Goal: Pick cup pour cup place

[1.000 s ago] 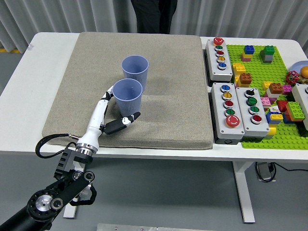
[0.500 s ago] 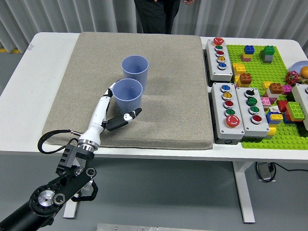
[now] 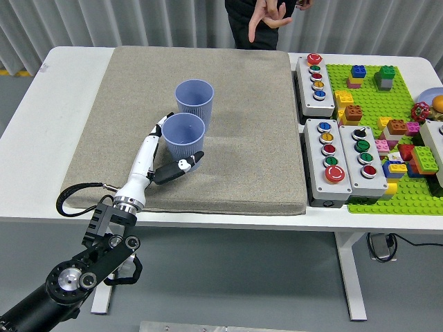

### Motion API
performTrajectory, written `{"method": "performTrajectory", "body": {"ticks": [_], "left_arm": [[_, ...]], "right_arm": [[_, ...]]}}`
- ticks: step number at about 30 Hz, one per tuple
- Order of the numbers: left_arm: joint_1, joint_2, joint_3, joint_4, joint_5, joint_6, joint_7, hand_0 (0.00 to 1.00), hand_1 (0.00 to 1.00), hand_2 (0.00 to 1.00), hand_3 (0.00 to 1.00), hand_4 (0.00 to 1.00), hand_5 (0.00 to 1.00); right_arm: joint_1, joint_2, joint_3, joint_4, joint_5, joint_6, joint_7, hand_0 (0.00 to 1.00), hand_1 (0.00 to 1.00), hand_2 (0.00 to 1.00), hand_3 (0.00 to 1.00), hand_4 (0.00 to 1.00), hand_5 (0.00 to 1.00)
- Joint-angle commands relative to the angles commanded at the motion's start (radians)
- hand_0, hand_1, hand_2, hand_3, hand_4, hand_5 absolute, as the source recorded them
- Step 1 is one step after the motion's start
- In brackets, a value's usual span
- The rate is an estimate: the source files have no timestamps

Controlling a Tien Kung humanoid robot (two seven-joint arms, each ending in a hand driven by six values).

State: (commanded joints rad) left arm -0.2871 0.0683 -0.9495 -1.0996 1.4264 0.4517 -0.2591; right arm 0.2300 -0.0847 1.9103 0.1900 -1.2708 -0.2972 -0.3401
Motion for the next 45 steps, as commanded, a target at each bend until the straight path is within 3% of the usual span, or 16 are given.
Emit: {"method": "performTrajectory", "body": {"ticks": [19,21,27,28,33,34,39,40,44,45], "left_arm": [[-0.022,-0.017,0.002,0.043,-0.007,0.004,0.003,0.967,0.958,0.998,0.998,0.931,0.465],[-0.022,-0.018,0.005,0.043,-0.004,0.009,0.004,0.924,0.907,0.998,0.998,0.925,0.466],[-0.021,-0.022,0.017,0.042,0.013,0.045,0.014,0.924,0.907,0.998,0.998,0.925,0.466],[-0.021,-0.024,0.019,0.042,0.016,0.052,0.015,0.852,0.849,0.998,0.998,0.914,0.449],[-0.022,-0.027,0.030,0.044,0.018,0.070,0.017,0.852,0.849,0.998,0.998,0.914,0.449],[-0.022,-0.027,0.031,0.044,0.018,0.070,0.017,0.767,0.772,0.958,0.956,0.881,0.424],[-0.022,-0.029,0.039,0.045,0.012,0.088,0.015,0.767,0.772,0.958,0.956,0.881,0.424],[-0.022,-0.029,0.040,0.044,0.011,0.090,0.015,0.710,0.732,0.942,0.896,0.838,0.391],[-0.022,-0.030,0.045,0.043,0.014,0.095,0.016,0.710,0.732,0.942,0.896,0.838,0.391],[-0.022,-0.031,0.046,0.043,0.016,0.095,0.015,0.589,0.680,0.932,0.872,0.816,0.377]], "right_arm": [[0.002,0.000,0.001,0.000,-0.001,0.001,-0.001,0.676,0.620,0.573,0.564,0.002,0.197],[0.000,0.000,0.002,0.000,-0.002,0.002,-0.002,0.676,0.620,0.573,0.564,0.002,0.198],[-0.003,0.000,0.005,0.000,-0.009,0.004,-0.003,0.676,0.620,0.573,0.564,0.002,0.198],[-0.004,0.000,0.006,0.000,-0.010,0.005,-0.003,0.676,0.621,0.573,0.564,0.002,0.199],[-0.005,0.000,0.007,0.001,-0.013,0.006,-0.004,0.676,0.621,0.573,0.564,0.002,0.199],[-0.005,0.000,0.007,0.001,-0.013,0.006,-0.004,0.676,0.621,0.573,0.564,0.002,0.199],[-0.005,0.000,0.006,0.001,-0.012,0.007,-0.004,0.676,0.621,0.573,0.564,0.002,0.199],[-0.005,0.000,0.005,0.001,-0.012,0.007,-0.004,0.676,0.621,0.573,0.564,0.002,0.199],[-0.005,0.000,0.007,0.001,-0.015,0.008,-0.005,0.676,0.621,0.573,0.564,0.002,0.199],[-0.005,0.000,0.007,0.001,-0.014,0.008,-0.005,0.676,0.621,0.573,0.564,0.002,0.200]]}}
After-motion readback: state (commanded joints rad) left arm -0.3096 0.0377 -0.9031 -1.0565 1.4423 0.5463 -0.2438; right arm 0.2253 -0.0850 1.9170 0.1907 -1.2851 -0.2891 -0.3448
